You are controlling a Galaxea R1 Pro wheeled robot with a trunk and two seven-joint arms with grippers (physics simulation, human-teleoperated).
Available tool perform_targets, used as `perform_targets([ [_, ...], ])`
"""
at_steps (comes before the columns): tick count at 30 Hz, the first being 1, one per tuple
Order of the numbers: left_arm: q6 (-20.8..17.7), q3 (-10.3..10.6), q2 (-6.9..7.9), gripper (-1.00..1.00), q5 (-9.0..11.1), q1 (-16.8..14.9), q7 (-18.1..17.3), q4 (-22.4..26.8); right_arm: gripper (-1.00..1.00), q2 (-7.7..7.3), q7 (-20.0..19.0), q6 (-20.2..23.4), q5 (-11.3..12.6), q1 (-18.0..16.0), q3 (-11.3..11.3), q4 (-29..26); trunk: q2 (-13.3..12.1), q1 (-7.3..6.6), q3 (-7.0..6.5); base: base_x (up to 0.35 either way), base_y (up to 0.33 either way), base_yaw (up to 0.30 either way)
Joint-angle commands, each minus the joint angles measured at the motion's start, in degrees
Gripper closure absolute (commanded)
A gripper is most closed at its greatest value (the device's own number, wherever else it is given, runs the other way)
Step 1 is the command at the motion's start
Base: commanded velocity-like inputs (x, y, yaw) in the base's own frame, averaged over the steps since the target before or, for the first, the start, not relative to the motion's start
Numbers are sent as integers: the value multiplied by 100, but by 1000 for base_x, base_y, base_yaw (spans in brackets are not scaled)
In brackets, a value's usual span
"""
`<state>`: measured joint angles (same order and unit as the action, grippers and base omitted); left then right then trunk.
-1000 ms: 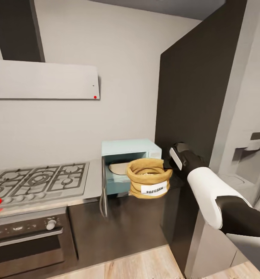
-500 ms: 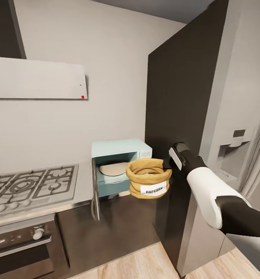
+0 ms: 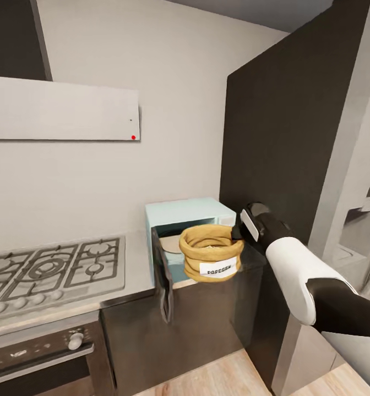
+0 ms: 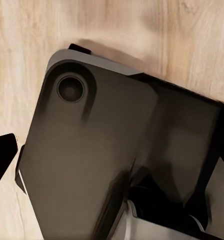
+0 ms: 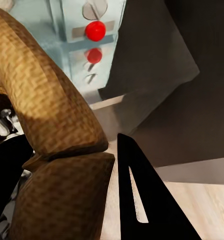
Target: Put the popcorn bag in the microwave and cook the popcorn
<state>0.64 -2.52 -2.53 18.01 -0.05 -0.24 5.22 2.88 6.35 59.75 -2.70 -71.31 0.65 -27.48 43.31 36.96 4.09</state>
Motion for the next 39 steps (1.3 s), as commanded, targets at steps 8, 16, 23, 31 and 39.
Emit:
perform_targets([
  [8, 7, -24, -2, -100, 18, 1, -3, 5, 100, -9, -11, 25, -12, -5, -2, 5, 8, 3, 9, 64, 192, -1],
  [16, 7, -27, -2, -100, 18, 0, -3, 5, 100, -17, 7, 25, -20, -5, 4, 5, 8, 3, 9, 1, 4, -208],
  [23, 7, -25, -2, -100, 18, -4, -3, 5, 100, -23, 7, 25, -28, -5, 0, -2, 8, 3, 9, 0, 0, -216],
  [31, 7, -29, -2, -100, 18, -3, -3, 5, 100, -25, 8, 25, -22, -5, -1, -22, 8, 3, 9, 0, 0, -16],
  [39, 7, -24, -2, -100, 18, 0, -3, 13, 100, -24, 9, 25, -25, -5, -3, -48, 8, 3, 9, 29, 40, 0],
])
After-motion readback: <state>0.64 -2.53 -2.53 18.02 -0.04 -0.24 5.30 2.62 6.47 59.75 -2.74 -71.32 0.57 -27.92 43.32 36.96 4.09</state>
